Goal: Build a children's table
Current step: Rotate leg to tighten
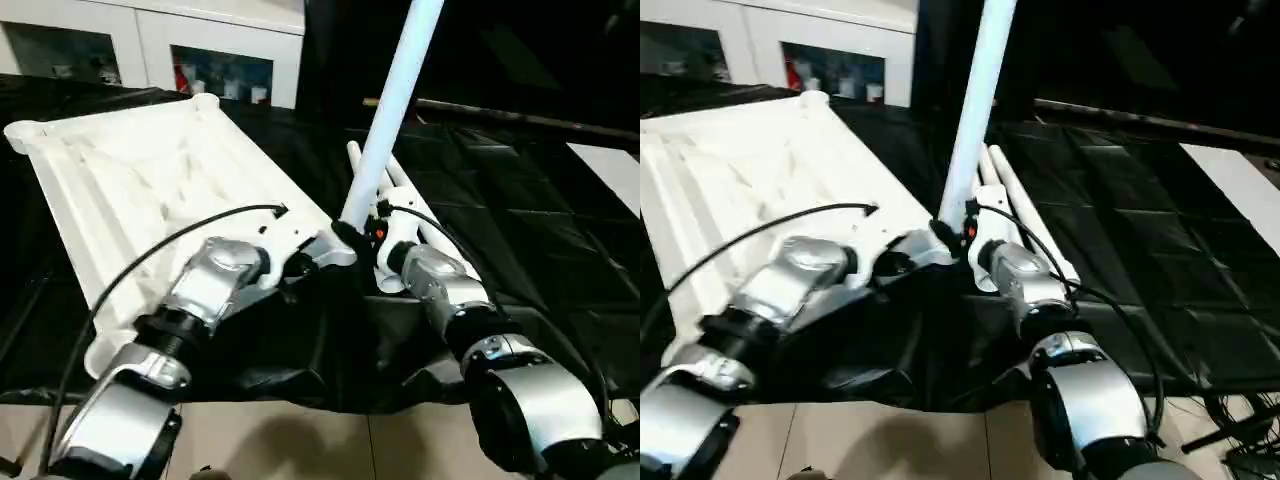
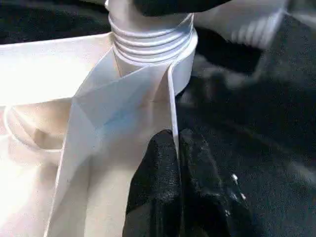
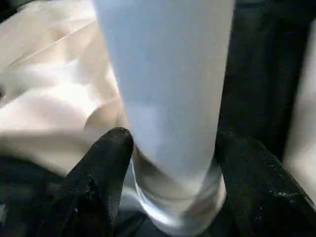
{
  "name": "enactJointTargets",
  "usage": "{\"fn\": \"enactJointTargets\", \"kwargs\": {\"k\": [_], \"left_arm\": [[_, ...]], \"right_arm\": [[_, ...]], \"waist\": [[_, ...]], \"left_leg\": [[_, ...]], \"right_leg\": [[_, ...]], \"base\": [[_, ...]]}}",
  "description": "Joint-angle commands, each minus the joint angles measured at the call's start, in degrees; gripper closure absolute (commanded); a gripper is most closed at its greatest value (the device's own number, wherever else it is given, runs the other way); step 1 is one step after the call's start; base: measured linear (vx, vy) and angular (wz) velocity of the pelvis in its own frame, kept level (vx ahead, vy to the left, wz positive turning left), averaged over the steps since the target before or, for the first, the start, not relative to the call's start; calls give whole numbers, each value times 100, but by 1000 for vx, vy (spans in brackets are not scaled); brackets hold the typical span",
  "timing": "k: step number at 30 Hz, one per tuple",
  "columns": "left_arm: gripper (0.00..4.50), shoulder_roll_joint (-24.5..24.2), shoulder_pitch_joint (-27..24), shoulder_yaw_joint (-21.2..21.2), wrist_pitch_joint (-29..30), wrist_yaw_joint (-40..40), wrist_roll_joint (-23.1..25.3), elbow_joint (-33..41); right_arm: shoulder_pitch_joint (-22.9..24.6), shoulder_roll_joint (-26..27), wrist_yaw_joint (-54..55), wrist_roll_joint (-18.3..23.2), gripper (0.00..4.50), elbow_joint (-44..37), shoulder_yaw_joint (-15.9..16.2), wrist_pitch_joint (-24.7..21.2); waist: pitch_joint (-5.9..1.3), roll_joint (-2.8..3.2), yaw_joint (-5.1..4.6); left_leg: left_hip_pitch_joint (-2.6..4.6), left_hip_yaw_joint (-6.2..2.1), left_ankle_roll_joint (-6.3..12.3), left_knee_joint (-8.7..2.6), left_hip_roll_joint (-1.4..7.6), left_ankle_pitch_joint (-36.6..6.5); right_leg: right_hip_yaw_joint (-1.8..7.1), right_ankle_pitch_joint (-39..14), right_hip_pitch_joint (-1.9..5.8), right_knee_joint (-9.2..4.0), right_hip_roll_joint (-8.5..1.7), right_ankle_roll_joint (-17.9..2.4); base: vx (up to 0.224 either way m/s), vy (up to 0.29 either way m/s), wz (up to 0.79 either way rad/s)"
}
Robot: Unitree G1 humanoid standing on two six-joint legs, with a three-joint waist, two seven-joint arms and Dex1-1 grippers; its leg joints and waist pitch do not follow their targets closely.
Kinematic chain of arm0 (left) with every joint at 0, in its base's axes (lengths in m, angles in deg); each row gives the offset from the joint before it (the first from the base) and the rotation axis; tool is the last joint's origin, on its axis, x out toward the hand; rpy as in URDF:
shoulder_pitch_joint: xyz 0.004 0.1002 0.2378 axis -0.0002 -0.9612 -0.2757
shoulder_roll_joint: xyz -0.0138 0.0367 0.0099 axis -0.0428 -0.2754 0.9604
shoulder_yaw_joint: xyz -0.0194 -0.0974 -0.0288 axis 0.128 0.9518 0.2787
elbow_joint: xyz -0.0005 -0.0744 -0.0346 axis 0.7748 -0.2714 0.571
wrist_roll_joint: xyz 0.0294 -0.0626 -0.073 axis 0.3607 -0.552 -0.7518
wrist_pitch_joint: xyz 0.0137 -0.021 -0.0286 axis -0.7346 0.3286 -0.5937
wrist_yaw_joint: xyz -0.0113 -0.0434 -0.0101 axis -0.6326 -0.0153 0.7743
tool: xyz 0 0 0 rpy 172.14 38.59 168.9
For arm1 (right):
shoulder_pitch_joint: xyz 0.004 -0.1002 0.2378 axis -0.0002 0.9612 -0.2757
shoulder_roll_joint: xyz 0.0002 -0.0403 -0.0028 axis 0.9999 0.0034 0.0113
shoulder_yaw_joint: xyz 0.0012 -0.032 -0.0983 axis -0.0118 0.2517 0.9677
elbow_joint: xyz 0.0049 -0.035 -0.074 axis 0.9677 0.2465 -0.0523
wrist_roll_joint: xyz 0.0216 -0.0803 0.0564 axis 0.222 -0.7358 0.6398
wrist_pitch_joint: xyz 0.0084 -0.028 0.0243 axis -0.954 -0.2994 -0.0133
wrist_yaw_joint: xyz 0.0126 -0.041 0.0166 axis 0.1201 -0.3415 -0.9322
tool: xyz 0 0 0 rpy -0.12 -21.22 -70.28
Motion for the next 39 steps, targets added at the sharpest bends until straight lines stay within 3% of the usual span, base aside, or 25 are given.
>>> {"fn": "enactJointTargets", "kwargs": {"k": [1, 9, 16, 20, 27, 32, 34, 36, 37, 38, 39], "left_arm": [[450, -37, -257, -166, -392, 538, -174, 97], [450, -620, -685, -301, -92, 2133, -826, 1011], [450, -959, -947, -452, 164, 2815, -976, 1530], [450, -1005, -981, -449, 225, 2872, -974, 1620], [450, -1018, -989, -439, 285, 2862, -967, 1675], [450, -845, -934, -341, 248, 2305, -744, 1481], [450, -686, -833, -263, 241, 1887, -610, 1239], [450, -293, -527, -39, 416, 788, -342, 637], [450, -293, -527, -39, 416, 788, -342, 637], [450, -16, -287, 166, 663, 16, -249, 220], [450, 68, -211, 232, 748, -220, -229, 93]], "right_arm": [[157, -107, -554, -236, 165, -126, 320, -1], [597, -915, -2393, -160, 165, -1130, 702, -229], [850, -1180, -3171, -85, 165, -1684, 913, -460], [929, -1201, -3341, -39, 199, -1864, 951, -657], [963, -1167, -3360, -31, 210, -1914, 980, -764], [832, -983, -2247, -263, 211, -1458, 795, -573], [704, -880, -1505, -391, 212, -1101, 689, -441], [479, -652, -239, -450, 218, -515, 445, -351], [479, -652, -239, -450, 223, -515, 445, -351], [359, -451, 398, -342, 229, -232, 261, -429], [319, -379, 627, -302, 234, -141, 197, -457]], "waist": [[-276, 92, 59], [-294, 109, 127], [-280, 125, 159], [-273, 123, 177], [-291, 101, 209], [-278, 105, 192], [-257, 101, 159], [-216, 105, 69], [-237, 88, 66], [-248, 97, 48], [-244, 113, 46]], "left_leg": [[39, 7, -54, -336, 37, -1327], [81, 44, 92, -308, 41, -992], [77, 41, 13, -326, 47, -1153], [88, 40, -17, -331, 47, -1176], [88, 44, -20, -316, 32, -1013], [81, 47, -74, -325, 32, -1071], [87, 31, -186, -343, 30, -1354], [116, 10, -381, -357, 12, -1743], [132, -17, -388, -351, 15, -1835], [107, -20, -385, -347, 21, -1801], [90, -22, -374, -358, 12, -1746]], "right_leg": [[278, -1029, 193, -546, -461, -841], [266, -91, 227, -440, -414, -1157], [269, -433, 227, -468, -430, -1110], [270, -512, 214, -476, -428, -1086], [268, -320, 229, -447, -419, -1090], [271, -420, 210, -459, -431, -1080], [273, -999, 198, -509, -453, -986], [281, -1921, 149, -578, -466, -818], [272, -2234, 164, -617, -490, -699], [273, -2195, 180, -595, -490, -693], [280, -2146, 180, -607, -482, -665]], "base": [[0, 0, 0], [0, 0, 0], [0, 0, 0], [0, 0, 0], [0, 0, 0], [0, 0, 0], [0, 0, 0], [0, 0, 0], [0, 0, 0], [0, 0, 0], [0, 0, 0]]}}
